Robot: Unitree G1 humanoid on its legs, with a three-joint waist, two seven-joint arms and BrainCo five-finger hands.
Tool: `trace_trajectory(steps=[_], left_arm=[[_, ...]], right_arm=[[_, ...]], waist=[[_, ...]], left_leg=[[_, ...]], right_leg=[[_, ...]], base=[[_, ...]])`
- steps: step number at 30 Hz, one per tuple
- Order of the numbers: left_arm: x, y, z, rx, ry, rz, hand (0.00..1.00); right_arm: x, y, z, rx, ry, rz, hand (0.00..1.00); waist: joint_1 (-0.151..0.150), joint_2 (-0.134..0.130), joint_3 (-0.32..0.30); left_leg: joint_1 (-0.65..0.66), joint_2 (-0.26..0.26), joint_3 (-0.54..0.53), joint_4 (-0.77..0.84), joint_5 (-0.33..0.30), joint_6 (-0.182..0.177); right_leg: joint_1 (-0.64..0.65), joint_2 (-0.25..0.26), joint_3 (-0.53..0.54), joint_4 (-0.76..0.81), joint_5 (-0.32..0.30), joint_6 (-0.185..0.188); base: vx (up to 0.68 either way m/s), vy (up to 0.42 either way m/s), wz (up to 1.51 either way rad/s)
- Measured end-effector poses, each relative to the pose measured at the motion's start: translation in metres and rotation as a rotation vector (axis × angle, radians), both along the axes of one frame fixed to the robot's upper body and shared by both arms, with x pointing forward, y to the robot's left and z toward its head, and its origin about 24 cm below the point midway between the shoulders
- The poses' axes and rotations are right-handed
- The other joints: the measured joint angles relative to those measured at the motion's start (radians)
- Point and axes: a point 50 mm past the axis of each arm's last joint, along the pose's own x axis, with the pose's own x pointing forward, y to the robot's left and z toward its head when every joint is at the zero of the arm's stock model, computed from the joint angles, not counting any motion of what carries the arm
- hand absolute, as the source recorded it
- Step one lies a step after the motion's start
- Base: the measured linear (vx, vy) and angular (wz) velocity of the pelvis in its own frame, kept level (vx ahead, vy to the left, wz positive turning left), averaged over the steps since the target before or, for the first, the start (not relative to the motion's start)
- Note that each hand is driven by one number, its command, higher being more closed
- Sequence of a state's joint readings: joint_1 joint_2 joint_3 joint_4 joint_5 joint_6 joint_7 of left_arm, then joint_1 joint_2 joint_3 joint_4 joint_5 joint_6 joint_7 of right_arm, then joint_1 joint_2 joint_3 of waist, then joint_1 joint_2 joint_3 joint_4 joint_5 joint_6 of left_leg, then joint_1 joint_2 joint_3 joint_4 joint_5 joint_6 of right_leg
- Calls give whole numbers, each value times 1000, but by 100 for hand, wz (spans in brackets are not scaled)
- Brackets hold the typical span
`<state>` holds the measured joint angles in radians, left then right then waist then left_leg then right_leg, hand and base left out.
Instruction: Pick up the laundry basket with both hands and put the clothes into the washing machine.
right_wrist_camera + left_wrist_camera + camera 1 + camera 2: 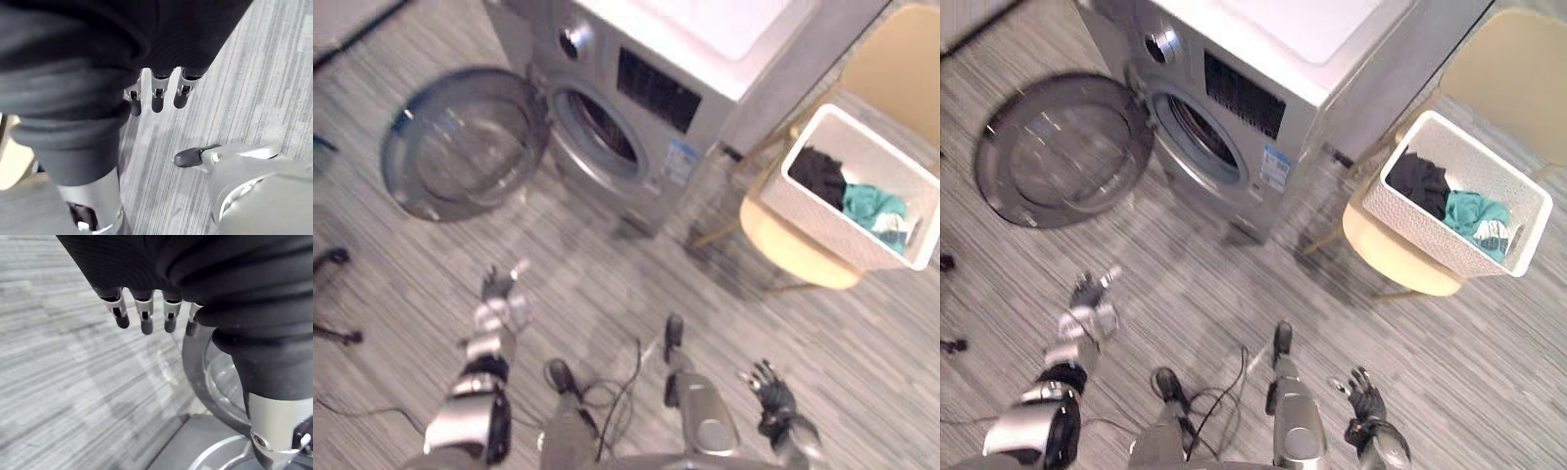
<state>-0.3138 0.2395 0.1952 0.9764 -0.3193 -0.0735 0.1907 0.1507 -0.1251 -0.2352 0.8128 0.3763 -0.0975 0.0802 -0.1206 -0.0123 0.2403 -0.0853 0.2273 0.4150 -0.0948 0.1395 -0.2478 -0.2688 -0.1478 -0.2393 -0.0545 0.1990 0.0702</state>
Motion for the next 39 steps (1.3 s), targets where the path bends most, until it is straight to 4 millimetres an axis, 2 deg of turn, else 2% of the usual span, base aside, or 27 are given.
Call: trace_trajectory(steps=[1, 4, 7, 9, 13, 15, 17, 18, 19, 20, 21, 22, 23, 24, 25, 26, 27, 28, 29, 30, 32, 33, 34, 35, 36, 39], left_arm=[[-22, -13, -21, -41, 70, -23, 0], [-56, -32, -50, -84, 188, -80, 0], [-82, -46, -68, -126, 283, -96, 0], [-107, -60, -82, -174, 356, -112, 0], [-145, -78, -97, -246, 464, -109, 0], [-153, -79, -100, -261, 488, -95, 0], [-155, -74, -100, -263, 491, -69, 0], [-162, -74, -102, -264, 509, -62, 0], [-173, -72, -104, -259, 536, -57, 0], [-178, -71, -105, -261, 549, -51, 0], [-182, -69, -105, -271, 557, -29, 0], [-178, -70, -105, -278, 539, -31, 0], [-177, -70, -104, -277, 536, -33, 0], [-177, -73, -105, -283, 534, -43, 0], [-175, -76, -104, -287, 530, -51, 0], [-175, -79, -104, -290, 525, -51, 0], [-173, -79, -104, -290, 517, -54, 0], [-172, -80, -103, -290, 509, -56, 0], [-172, -81, -104, -292, 509, -56, 0], [-173, -82, -104, -301, 508, -44, 0], [-166, -76, -102, -272, 496, -66, 0], [-162, -78, -101, -253, 494, -100, 0], [-160, -78, -100, -246, 493, -110, 0], [-152, -74, -98, -208, 489, -151, 0], [-150, -75, -98, -208, 485, -157, 0], [-131, -84, -93, -195, 450, -225, 0]], right_arm=[[-15, -4, -8, 1, 78, -42, 0], [-33, -7, -18, 15, 176, -78, 0], [-43, -7, -24, 25, 239, -119, 0], [-52, -9, -27, 33, 279, -163, 0], [-68, -6, -32, 58, 343, -231, 0], [-69, 0, -34, 78, 351, -233, 0], [-66, 4, -35, 88, 348, -221, 0], [-61, 5, -34, 88, 339, -208, 0], [-58, 6, -34, 86, 333, -199, 0], [-56, 5, -34, 84, 328, -198, 0], [-52, 4, -33, 84, 312, -208, 0], [-49, 2, -32, 81, 301, -216, 0], [-45, 0, -31, 76, 292, -214, 0], [-40, -5, -29, 63, 280, -210, 0], [-36, -11, -26, 44, 277, -213, 0], [-35, -15, -26, 33, 285, -217, 0], [-32, -15, -25, 33, 279, -214, 0], [-32, -13, -25, 37, 274, -215, 0], [-32, -15, -25, 33, 272, -215, 0], [-32, -8, -27, 48, 271, -214, 0], [-42, 4, -32, 84, 298, -229, 0], [-50, 6, -34, 96, 314, -253, 0], [-54, 7, -34, 103, 318, -269, 0], [-57, 12, -36, 120, 325, -279, 0], [-57, 13, -36, 121, 324, -280, 0], [-68, 13, -37, 135, 336, -332, 0]], waist=[[4, 20, -38], [26, 42, -85], [23, 50, -101], [23, 50, -123], [20, 49, -164], [21, 41, -170], [24, 44, -171], [25, 63, -167], [28, 70, -176], [33, 70, -177], [47, 76, -181], [55, 66, -175], [57, 62, -169], [70, 76, -164], [81, 84, -159], [85, 91, -156], [86, 94, -154], [87, 103, -150], [89, 120, -147], [99, 122, -142], [77, 87, -158], [76, 72, -167], [76, 63, -174], [76, 40, -187], [75, 39, -188], [43, 61, -179]], left_leg=[[16, -1, -4, 0, -8, 5], [43, -3, -7, -1, -16, 8], [77, -3, -23, -1, -18, 6], [109, -3, -31, -1, -27, 6], [147, -1, -54, 0, -36, 15], [143, 8, -58, 62, -80, 72], [127, 41, -55, 159, -151, 104], [131, 73, -45, 233, -207, 156], [134, 111, -25, 301, -246, 212], [131, 124, -17, 349, -250, 232], [103, 143, 11, 477, -214, 299], [46, 156, -10, 606, -150, 332], [16, 155, -42, 666, -127, 299], [-14, 99, -98, 735, -207, 198], [-25, 30, -131, 738, -259, 182], [-29, -54, -165, 697, -304, 185], [-21, -99, -172, 621, -314, 191], [1, -130, -205, 493, -314, 190], [12, -126, -229, 426, -320, 188], [18, -111, -202, 399, -335, 227], [74, -108, -119, 278, -327, 204], [108, -121, -74, 192, -311, 186], [114, -130, -57, 162, -309, 181], [112, -149, -31, 126, -288, 177], [116, -148, -30, 125, -287, 178], [129, -127, 11, 135, -257, 185]], right_leg=[[20, -3, -6, 0, -12, 4], [50, -5, -11, -2, -22, 16], [100, -7, -29, -11, -25, 19], [143, -7, -39, -25, -26, 20], [207, -6, -64, -40, -35, 23], [237, -7, -75, -38, -47, 21], [261, 9, -69, -37, -55, 13], [284, 32, -53, -35, -67, 0], [286, 62, -21, -29, -86, -10], [286, 74, 1, -28, -95, -11], [286, 73, 45, -24, -96, -15], [280, 73, 100, -13, -102, -24], [281, 71, 123, -6, -101, -29], [271, 63, 190, 14, -105, -38], [261, 52, 242, 22, -110, -45], [259, 56, 297, 21, -111, -45], [255, 68, 332, 20, -111, -45], [243, 104, 374, 14, -111, -45], [246, 136, 393, 8, -110, -44], [253, 165, 434, -5, -93, -32], [226, 176, 464, 86, -106, -20], [214, 176, 484, 113, -135, -29], [215, 174, 497, 103, -142, -37], [207, 166, 523, 58, -158, -37], [204, 168, 527, 55, -156, -36], [170, 205, 544, 93, -172, -40]], base=[[2, 32, 12], [11, 19, 6], [7, 6, 16], [9, 6, 10], [25, 1, 17], [15, 0, 21], [1, -21, -13], [8, -68, -53], [3, -73, -67], [22, -65, -88], [13, -125, -92], [19, -108, -88], [54, -75, -89], [54, 58, -95], [49, 112, -128], [-18, 149, -131], [-56, 174, -149], [-76, 149, -132], [-107, 140, -146], [-8, 90, -129], [109, 81, -110], [144, 91, -81], [214, 102, -124], [170, 50, -93], [169, 27, -87], [173, -2, -61]])
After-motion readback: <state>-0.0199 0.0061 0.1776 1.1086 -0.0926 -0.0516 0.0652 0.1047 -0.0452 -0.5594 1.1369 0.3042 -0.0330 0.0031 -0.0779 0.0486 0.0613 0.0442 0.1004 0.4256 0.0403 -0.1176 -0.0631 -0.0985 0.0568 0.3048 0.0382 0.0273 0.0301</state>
